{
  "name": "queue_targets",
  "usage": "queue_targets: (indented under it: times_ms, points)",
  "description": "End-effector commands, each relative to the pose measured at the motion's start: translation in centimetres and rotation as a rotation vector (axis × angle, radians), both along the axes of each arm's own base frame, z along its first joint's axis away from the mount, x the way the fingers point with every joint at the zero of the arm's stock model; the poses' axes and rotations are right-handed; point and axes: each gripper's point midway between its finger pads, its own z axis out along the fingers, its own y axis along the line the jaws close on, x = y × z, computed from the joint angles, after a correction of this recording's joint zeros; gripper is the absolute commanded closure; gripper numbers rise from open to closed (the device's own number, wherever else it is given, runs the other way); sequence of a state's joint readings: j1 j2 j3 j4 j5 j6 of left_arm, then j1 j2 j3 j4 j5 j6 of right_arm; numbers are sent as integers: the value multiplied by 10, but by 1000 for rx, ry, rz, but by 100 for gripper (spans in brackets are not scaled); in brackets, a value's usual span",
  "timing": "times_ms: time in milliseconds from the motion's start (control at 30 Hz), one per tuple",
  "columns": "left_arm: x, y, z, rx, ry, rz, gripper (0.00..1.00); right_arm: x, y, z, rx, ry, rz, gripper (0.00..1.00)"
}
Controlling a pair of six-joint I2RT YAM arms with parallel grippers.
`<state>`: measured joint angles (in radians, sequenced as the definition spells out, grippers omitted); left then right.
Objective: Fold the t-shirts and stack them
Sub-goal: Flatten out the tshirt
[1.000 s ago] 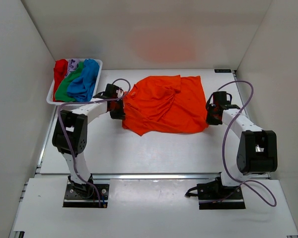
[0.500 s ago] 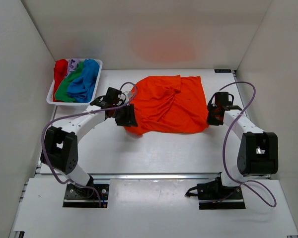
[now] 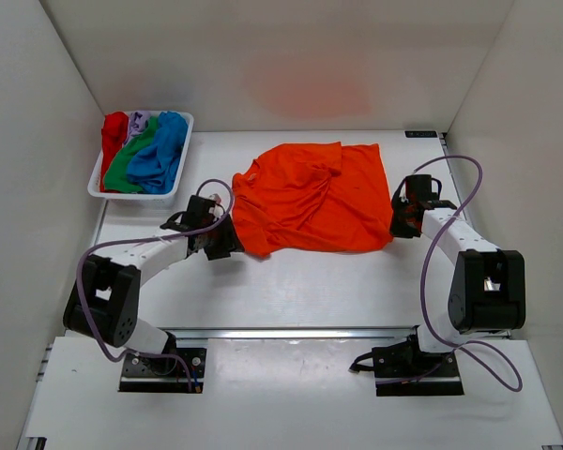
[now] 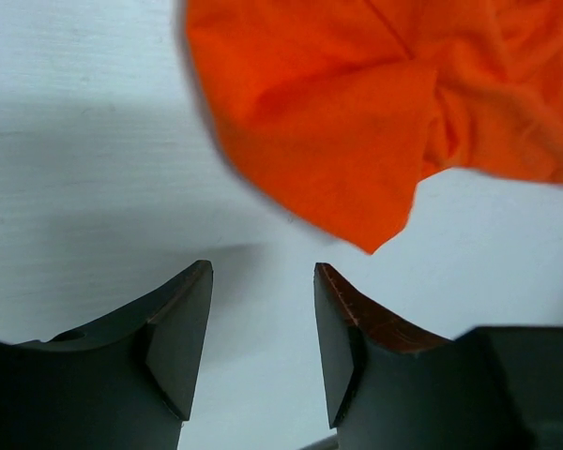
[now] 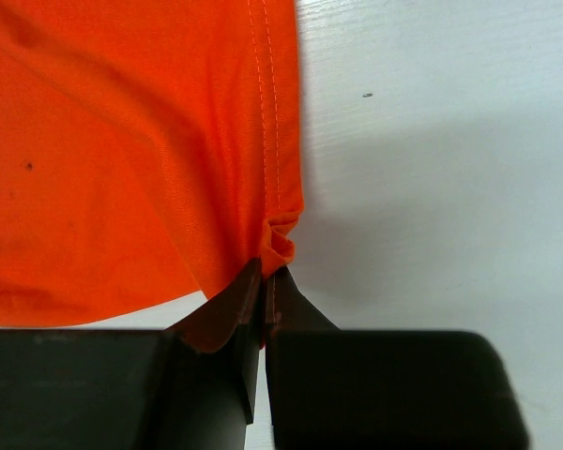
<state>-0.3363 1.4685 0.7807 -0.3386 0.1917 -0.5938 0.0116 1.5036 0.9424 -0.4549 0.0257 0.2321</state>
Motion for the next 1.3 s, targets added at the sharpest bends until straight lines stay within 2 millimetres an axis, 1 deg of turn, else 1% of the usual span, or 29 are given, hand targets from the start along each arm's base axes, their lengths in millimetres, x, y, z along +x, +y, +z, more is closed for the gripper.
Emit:
queue_targets:
  times_ms: [0, 100, 233, 333, 433, 467, 500, 567, 600, 633, 667, 700, 733, 767, 800, 833, 867, 900, 933, 967, 1000, 1033, 1067, 1100, 1133, 1167, 1200, 1233, 1267]
  points:
    - [28, -17, 22, -100, -133, 106, 42, 7, 3, 7, 13, -45, 4, 100]
    - [32, -20, 10, -90, -113, 128, 43, 5, 7, 6, 15, -37, 21, 100]
    - [36, -24, -5, -63, -89, 139, 43, 6, 6, 5, 17, -37, 14, 100]
    - [40, -25, -12, -36, -90, 152, 40, 7, 3, 6, 17, -44, -2, 100]
    - [42, -22, -17, -19, -78, 161, 41, 8, 1, 9, 14, -54, 3, 100]
    - [44, -22, -17, -18, -85, 163, 47, 5, 1, 5, 10, -41, 1, 100]
    - [45, -18, -16, -16, -88, 177, 52, 7, 4, 8, 19, -51, 6, 100]
    - [51, -14, -12, -16, -103, 200, 71, 7, 2, 10, 18, -56, 1, 100]
    - [53, -14, -7, -22, -117, 203, 84, 7, 2, 10, 17, -56, 4, 100]
    - [59, -12, 0, -19, -134, 210, 90, 5, 5, 9, 41, -51, 6, 100]
    - [64, -9, 9, -20, -154, 221, 100, 5, 6, 15, 43, -65, 11, 100]
    - [65, -6, 15, -13, -162, 219, 100, 7, 6, 21, 47, -80, 9, 100]
    - [67, -8, 26, -22, -183, 217, 100, 4, 6, 21, 53, -72, 5, 100]
    - [71, -9, 43, -35, -218, 213, 100, 5, 9, 30, 66, -95, 8, 100]
    - [73, -5, 52, -40, -230, 223, 100, 5, 9, 43, 69, -130, 7, 100]
    - [80, -4, 77, -66, -284, 231, 100, 8, 1, 61, 86, -187, -26, 99]
    - [86, -2, 109, -95, -351, 240, 100, 11, 2, 73, 110, -227, -27, 100]
    - [87, -2, 123, -96, -378, 232, 100, 12, -1, 98, 121, -301, -42, 100]
    - [93, 5, 160, -95, -457, 252, 100, 14, -3, 129, 139, -394, -49, 100]
    - [95, 6, 202, -128, -546, 256, 100, 15, -1, 143, 167, -438, -54, 100]
    - [96, 13, 218, -117, -581, 263, 100, 11, -8, 174, 161, -531, -63, 100]
    - [93, 17, 254, -135, -656, 274, 100, 6, -10, 205, 184, -623, -72, 100]
    - [89, 23, 291, -162, -736, 283, 100, 4, -10, 221, 195, -672, -63, 100]
    - [81, 27, 324, -185, -810, 281, 100, -5, -13, 248, 199, -754, -69, 100]
    - [76, 29, 340, -199, -844, 284, 100, -15, -14, 272, 192, -828, -61, 100]
    - [63, 32, 371, -222, -911, 279, 100, -26, -15, 299, 185, -909, -52, 100]
    - [54, 36, 398, -242, -974, 284, 100, -32, -12, 310, 187, -936, -41, 99]
    - [49, 39, 410, -247, -998, 280, 100, -41, -11, 335, 178, -995, -30, 100]
    - [39, 43, 432, -253, -1032, 278, 100, -45, -6, 339, 178, -986, -20, 100]
